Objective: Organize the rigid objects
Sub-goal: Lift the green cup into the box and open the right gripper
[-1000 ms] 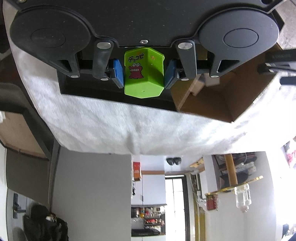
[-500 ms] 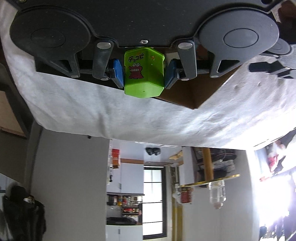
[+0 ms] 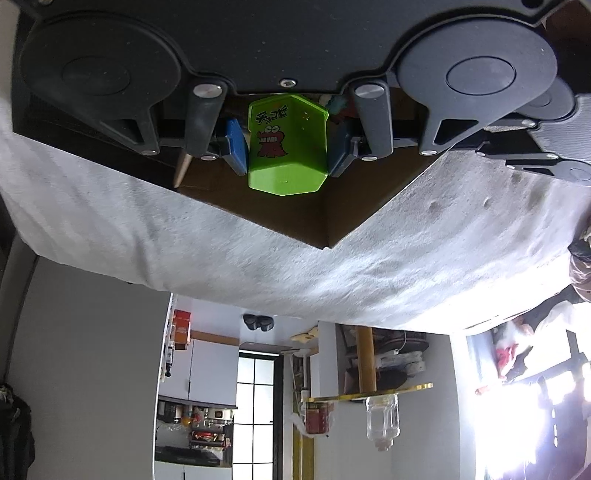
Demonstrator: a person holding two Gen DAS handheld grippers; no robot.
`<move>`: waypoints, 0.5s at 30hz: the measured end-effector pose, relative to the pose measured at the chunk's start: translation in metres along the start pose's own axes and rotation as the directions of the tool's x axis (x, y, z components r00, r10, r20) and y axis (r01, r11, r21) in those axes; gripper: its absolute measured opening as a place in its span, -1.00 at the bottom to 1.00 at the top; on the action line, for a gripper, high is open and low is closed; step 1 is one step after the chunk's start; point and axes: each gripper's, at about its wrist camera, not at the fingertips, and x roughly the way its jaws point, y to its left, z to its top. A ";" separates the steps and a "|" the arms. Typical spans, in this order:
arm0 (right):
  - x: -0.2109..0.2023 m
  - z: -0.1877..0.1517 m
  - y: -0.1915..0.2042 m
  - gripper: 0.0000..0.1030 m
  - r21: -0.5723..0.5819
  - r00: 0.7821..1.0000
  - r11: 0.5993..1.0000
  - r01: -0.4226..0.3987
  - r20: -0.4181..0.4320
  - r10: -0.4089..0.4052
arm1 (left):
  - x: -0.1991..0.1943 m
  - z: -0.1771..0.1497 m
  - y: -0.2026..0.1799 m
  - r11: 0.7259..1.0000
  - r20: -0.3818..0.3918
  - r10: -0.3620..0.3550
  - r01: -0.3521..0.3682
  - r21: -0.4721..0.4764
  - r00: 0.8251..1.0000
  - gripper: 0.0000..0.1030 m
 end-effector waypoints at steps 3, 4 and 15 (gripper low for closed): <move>0.006 0.002 0.002 -0.09 0.007 1.000 1.000 -0.014 0.010 0.014 | 0.000 0.001 0.001 1.000 -0.003 -0.006 0.006 -0.002 1.000 -0.77; 0.007 0.003 0.003 -0.09 0.007 1.000 1.000 -0.017 0.011 0.017 | 0.000 0.001 0.001 1.000 -0.004 -0.006 0.006 -0.002 1.000 -0.77; -0.024 -0.006 -0.011 0.00 0.041 0.999 0.998 0.038 0.009 -0.039 | -0.001 0.003 -0.001 1.000 -0.018 0.008 -0.008 0.001 1.000 -0.77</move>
